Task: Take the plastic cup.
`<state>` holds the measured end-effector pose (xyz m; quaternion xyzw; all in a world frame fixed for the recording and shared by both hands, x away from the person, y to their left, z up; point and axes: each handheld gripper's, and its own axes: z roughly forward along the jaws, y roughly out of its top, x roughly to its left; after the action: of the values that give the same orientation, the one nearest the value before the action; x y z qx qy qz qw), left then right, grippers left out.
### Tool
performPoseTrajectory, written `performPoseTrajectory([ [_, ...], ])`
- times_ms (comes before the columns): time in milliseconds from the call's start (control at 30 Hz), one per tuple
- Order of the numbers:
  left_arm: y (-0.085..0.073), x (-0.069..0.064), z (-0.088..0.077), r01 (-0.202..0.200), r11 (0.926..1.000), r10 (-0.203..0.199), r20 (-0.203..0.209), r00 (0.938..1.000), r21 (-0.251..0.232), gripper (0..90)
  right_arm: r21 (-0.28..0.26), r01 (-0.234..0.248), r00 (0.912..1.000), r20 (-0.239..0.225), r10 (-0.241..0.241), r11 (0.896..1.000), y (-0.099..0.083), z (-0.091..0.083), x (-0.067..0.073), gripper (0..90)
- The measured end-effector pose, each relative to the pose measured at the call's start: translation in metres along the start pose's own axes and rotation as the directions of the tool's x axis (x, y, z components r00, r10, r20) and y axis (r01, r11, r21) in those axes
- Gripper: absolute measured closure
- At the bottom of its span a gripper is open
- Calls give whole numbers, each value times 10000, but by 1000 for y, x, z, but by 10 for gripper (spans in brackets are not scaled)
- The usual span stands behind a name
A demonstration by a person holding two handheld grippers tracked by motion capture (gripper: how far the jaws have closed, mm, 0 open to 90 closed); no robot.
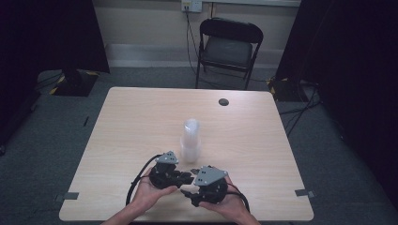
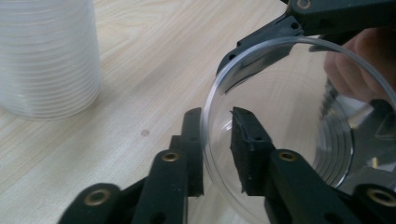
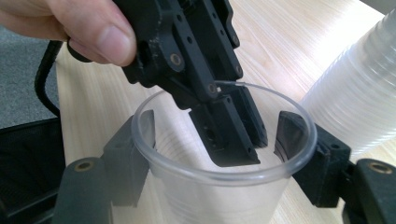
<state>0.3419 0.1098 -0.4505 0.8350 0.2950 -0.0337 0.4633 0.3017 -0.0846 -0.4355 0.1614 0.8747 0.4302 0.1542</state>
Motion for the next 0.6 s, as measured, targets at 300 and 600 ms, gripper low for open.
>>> performPoseTrajectory([
  [300, -2, 1, -11, 0, 9986, 1, 18, 10000, -534, 693, -21, -195, 9998, 55, 195, 9998, 0, 0, -4, 294],
  [600, -6, 3, -23, 39, 9943, -84, -414, 9991, -1066, 603, 15, -369, 9991, 205, 369, 9993, -2, 1, -8, 295],
])
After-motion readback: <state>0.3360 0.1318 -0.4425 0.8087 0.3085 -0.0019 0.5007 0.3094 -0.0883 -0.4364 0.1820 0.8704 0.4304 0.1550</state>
